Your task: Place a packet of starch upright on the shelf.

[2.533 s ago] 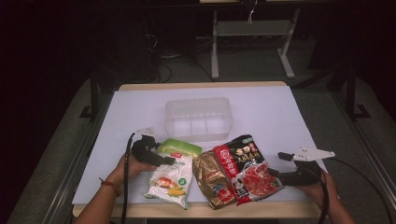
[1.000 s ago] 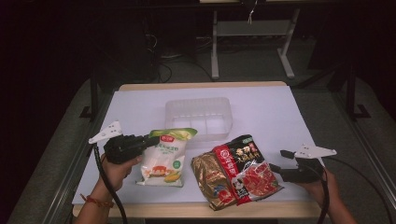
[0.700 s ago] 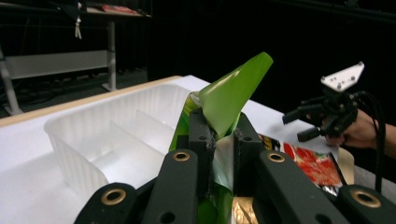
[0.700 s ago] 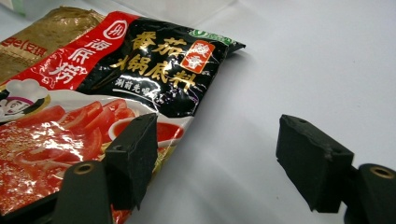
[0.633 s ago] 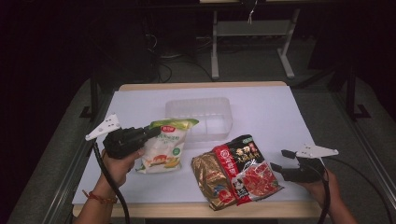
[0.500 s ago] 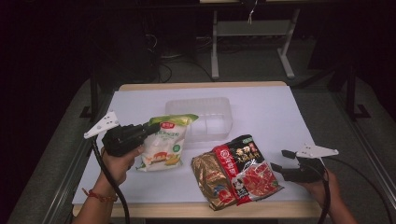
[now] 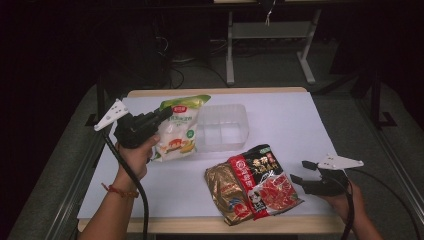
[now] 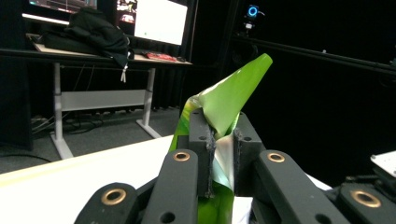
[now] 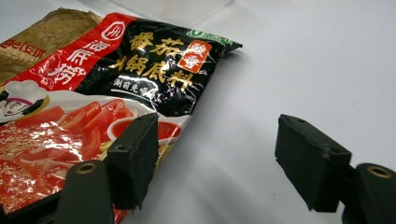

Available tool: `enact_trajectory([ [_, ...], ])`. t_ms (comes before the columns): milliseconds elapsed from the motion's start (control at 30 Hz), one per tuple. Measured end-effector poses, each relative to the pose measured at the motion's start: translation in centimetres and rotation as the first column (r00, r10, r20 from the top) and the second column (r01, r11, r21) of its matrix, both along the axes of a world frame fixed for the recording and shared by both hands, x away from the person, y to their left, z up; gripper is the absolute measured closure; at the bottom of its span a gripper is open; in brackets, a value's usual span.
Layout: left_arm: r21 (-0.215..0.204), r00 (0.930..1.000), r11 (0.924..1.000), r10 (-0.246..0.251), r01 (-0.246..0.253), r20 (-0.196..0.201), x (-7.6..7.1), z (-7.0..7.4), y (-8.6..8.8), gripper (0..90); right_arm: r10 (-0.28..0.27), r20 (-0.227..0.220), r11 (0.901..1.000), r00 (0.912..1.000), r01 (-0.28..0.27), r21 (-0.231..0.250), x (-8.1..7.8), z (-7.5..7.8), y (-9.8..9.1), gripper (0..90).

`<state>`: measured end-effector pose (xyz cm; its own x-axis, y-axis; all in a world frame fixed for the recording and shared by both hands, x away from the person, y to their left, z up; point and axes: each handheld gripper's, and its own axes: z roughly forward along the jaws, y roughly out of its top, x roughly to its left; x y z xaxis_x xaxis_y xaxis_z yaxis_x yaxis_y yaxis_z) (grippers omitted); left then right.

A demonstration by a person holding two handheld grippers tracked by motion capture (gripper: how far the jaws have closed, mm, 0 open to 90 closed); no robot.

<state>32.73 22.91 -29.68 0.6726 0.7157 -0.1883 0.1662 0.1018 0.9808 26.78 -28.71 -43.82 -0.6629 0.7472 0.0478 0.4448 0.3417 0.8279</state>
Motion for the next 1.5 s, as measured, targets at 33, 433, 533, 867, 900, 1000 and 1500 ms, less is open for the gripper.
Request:
enact_trajectory([
  [33, -0.01, 1.0, 0.9999, 0.006, -0.006, -0.004, 0.3, 0.0, -0.2, 81.8, -0.001, 0.0, 1.0, 1.0, 0.001, 0.0, 0.0, 0.0, 0.0, 29.8],
  [433, 0.047, 0.9932, 0.9921, 0.116, -0.117, 0.008, 4.5, -0.6, -2.7, 81.8, -0.054, 0.034, 0.9971, 0.9979, 0.052, 0.056, -0.3, 0.4, -0.7, 29.2],
  [533, 0.057, 0.9885, 0.9869, 0.151, -0.151, 0.001, 5.5, -1.0, -3.1, 81.7, -0.047, 0.037, 0.9986, 0.9982, 0.046, 0.027, -0.4, 0.4, -0.5, 28.6],
  [867, 0.059, 0.9751, 0.9734, 0.222, -0.221, -0.004, 8.7, -2.3, -4.0, 81.8, -0.044, 0.044, 0.999, 0.9981, 0.044, 0.01, -0.5, 0.3, -0.4, 28.7],
  [900, 0.059, 0.9751, 0.9734, 0.222, -0.221, -0.004, 8.7, -2.3, -4.0, 81.8, -0.044, 0.043, 0.999, 0.9981, 0.043, 0.009, -0.5, 0.3, -0.4, 28.7],
  [1000, 0.057, 0.9673, 0.9657, 0.254, -0.253, 0.003, 9.7, -2.8, -4.1, 81.8, -0.043, 0.044, 0.999, 0.9981, 0.043, 0.008, -0.5, 0.2, -0.3, 28.9],
  [1500, 0.022, 0.9588, 0.9593, 0.28, -0.282, 0.046, 10.3, -5.8, -5.5, 80.1, -0.029, 0.055, 0.9995, 0.9981, 0.03, -0.014, -0.5, 0.2, 0.0, 29.7],
])
